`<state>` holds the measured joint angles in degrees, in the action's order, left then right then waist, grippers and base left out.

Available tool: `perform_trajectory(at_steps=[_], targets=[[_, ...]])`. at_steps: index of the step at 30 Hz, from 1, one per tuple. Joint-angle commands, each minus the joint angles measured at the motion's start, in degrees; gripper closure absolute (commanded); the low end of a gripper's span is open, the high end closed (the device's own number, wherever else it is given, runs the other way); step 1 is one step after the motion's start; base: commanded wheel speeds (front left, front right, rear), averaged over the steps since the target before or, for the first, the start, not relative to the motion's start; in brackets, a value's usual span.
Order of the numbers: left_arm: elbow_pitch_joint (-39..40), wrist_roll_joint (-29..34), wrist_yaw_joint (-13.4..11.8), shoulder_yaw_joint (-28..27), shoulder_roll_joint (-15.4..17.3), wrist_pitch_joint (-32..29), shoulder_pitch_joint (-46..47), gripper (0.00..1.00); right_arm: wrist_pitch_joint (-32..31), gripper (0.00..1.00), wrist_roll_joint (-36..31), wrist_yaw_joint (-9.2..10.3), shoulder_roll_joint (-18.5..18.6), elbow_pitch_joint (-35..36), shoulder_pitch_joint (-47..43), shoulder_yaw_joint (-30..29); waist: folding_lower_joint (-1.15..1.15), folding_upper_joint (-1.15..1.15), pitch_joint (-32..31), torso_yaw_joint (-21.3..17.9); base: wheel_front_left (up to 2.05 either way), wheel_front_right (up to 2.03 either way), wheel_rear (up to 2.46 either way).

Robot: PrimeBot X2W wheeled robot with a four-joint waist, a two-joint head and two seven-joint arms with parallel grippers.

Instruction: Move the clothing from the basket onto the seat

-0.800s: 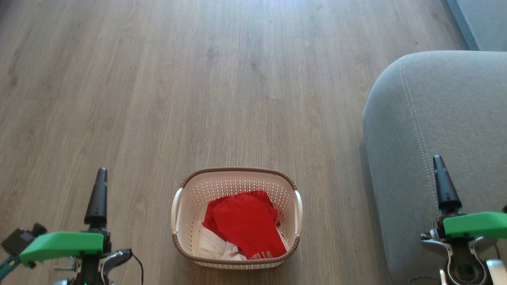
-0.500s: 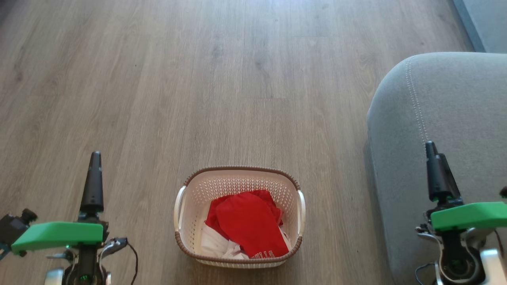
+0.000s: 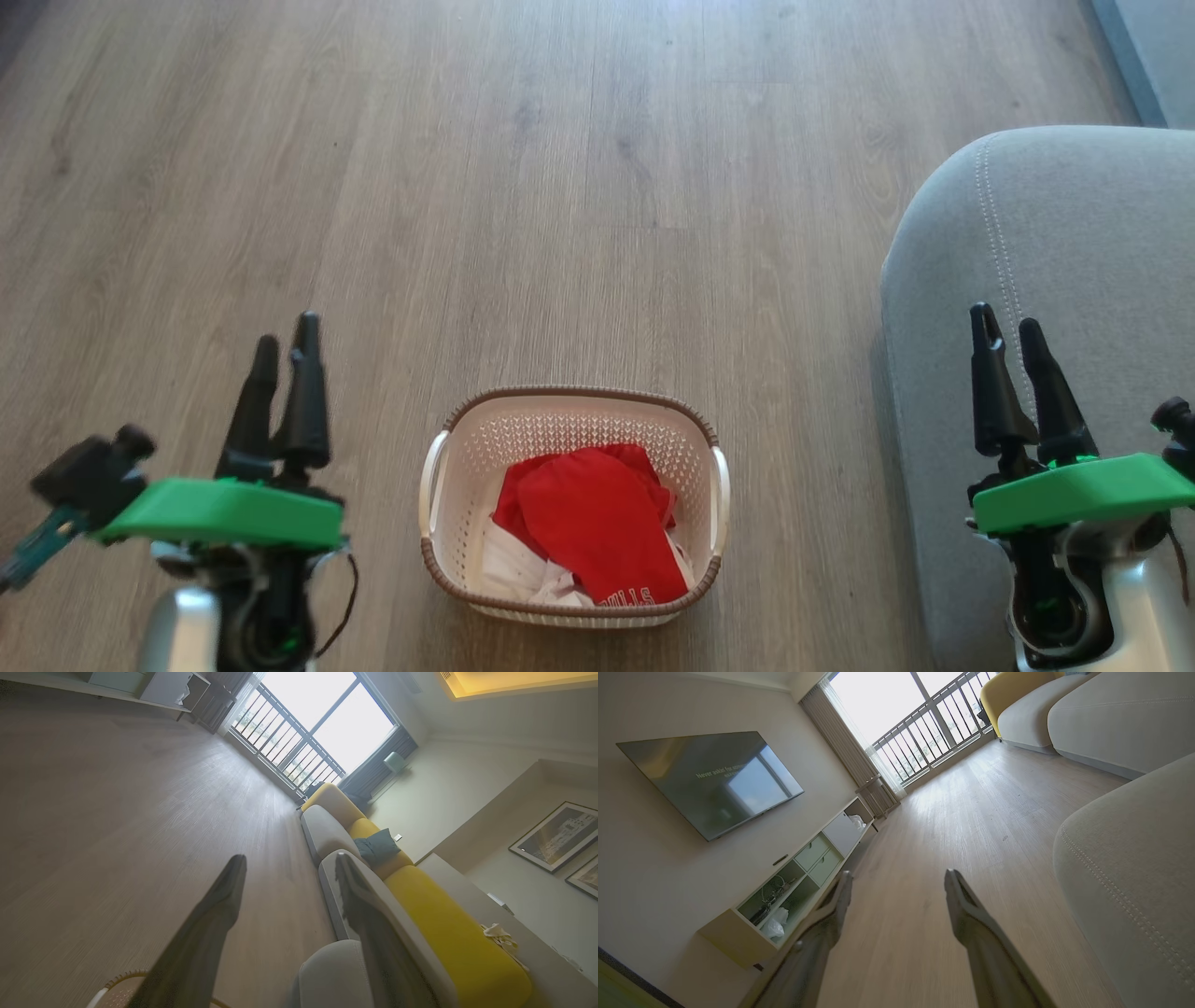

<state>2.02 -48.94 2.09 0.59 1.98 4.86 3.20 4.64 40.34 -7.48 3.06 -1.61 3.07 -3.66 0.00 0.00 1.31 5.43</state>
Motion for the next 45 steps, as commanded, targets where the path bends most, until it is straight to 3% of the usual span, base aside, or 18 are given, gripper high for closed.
perform_trajectory(at_steps=[1, 12, 23, 32, 36, 45], targets=[[3.1, 3.0, -1.3, 0.5, 0.5, 0.7, 3.3, 0.0, 0.9, 0.0, -2.2, -0.01, -0.1, 3.0, 3.3, 0.6, 0.0, 0.0, 0.1, 0.1, 0.0, 0.0, 0.0], [1.0, 17.5, -6.9, 9.3, 1.2, 2.4, 3.5, 0.0, 2.6, 0.0, -12.6, -0.01, -0.1, 2.9, 2.7, 2.3, 0.0, 0.0, -0.2, 0.5, 0.0, 0.0, 0.0], [-0.1, 26.4, -17.8, 21.0, 6.4, 4.3, 6.4, 0.0, 4.5, 0.0, -22.8, -0.01, -0.1, 2.0, 2.8, 4.6, 0.0, 0.0, -0.5, 0.8, 0.0, 0.0, 0.0], [3.8, 29.6, -25.0, 20.9, 6.0, 5.8, 7.9, 0.0, 6.0, 0.0, -28.9, -0.01, -0.1, 5.1, 3.4, 5.4, 0.0, 0.0, -0.1, 1.3, 0.0, 0.0, 0.0], [5.0, 32.5, -26.3, 20.7, 5.9, 6.5, 8.1, 0.0, 6.7, 0.0, -30.7, -0.01, -0.1, 5.6, 3.2, 5.5, 0.0, 0.0, 0.2, 1.4, 0.0, 0.0, 0.0], [3.8, 37.3, -24.2, 20.8, 4.6, 8.0, 7.0, 0.0, 8.2, 0.0, -32.4, -0.01, -0.1, 3.5, 2.5, 4.7, 0.0, 0.0, 0.5, 1.8, 0.0, 0.0, 0.0]])
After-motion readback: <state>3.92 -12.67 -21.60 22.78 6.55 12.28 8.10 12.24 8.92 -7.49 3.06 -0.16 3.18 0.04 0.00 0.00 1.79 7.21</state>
